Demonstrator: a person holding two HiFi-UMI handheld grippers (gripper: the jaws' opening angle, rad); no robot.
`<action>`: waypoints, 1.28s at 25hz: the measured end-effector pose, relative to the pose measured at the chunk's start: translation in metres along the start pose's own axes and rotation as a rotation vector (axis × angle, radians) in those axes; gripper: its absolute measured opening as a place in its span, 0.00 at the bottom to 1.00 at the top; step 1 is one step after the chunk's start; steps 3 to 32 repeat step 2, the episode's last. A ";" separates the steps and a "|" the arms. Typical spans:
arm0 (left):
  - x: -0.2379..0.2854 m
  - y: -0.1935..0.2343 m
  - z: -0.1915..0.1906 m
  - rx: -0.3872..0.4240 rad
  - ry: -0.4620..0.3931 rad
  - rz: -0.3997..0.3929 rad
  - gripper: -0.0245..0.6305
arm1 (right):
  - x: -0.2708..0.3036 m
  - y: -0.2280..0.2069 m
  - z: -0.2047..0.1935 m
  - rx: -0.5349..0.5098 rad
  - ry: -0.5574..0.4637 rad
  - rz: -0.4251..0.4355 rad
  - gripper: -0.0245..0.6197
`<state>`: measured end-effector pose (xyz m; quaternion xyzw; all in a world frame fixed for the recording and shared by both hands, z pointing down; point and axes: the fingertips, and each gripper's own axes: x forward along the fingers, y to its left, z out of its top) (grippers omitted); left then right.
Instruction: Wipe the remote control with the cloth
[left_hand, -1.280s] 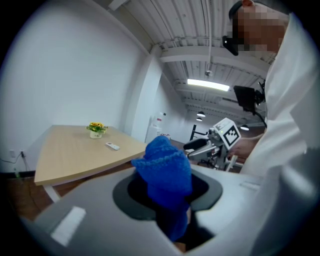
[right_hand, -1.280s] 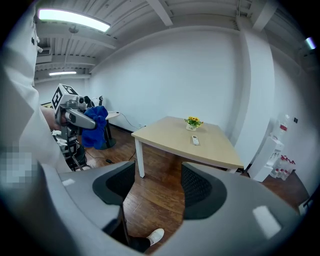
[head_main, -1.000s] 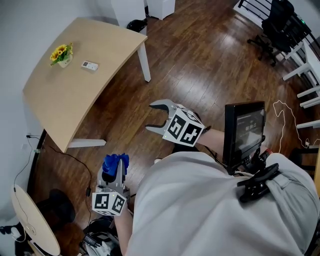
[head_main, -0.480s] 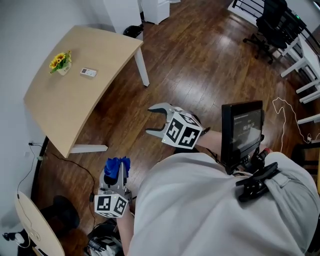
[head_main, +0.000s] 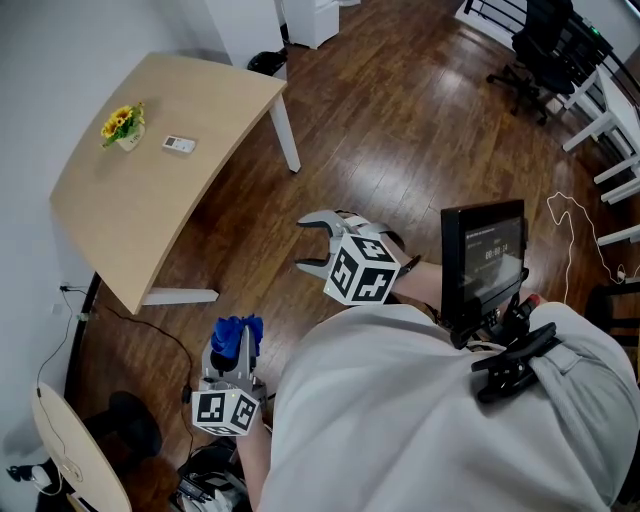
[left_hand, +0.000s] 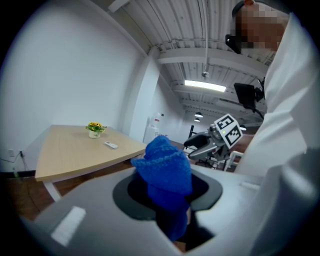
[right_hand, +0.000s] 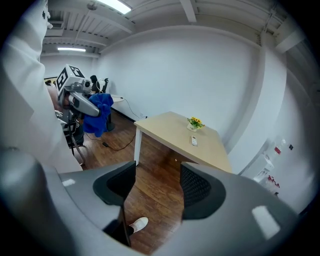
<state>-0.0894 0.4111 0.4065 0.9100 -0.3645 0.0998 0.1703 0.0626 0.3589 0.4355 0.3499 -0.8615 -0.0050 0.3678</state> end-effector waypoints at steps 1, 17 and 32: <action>-0.001 0.000 0.000 0.002 0.002 0.001 0.26 | 0.000 0.001 0.001 0.000 0.000 0.002 0.48; -0.002 0.001 -0.001 0.004 0.003 0.000 0.26 | 0.000 0.002 0.002 0.001 0.000 0.003 0.48; -0.002 0.001 -0.001 0.004 0.003 0.000 0.26 | 0.000 0.002 0.002 0.001 0.000 0.003 0.48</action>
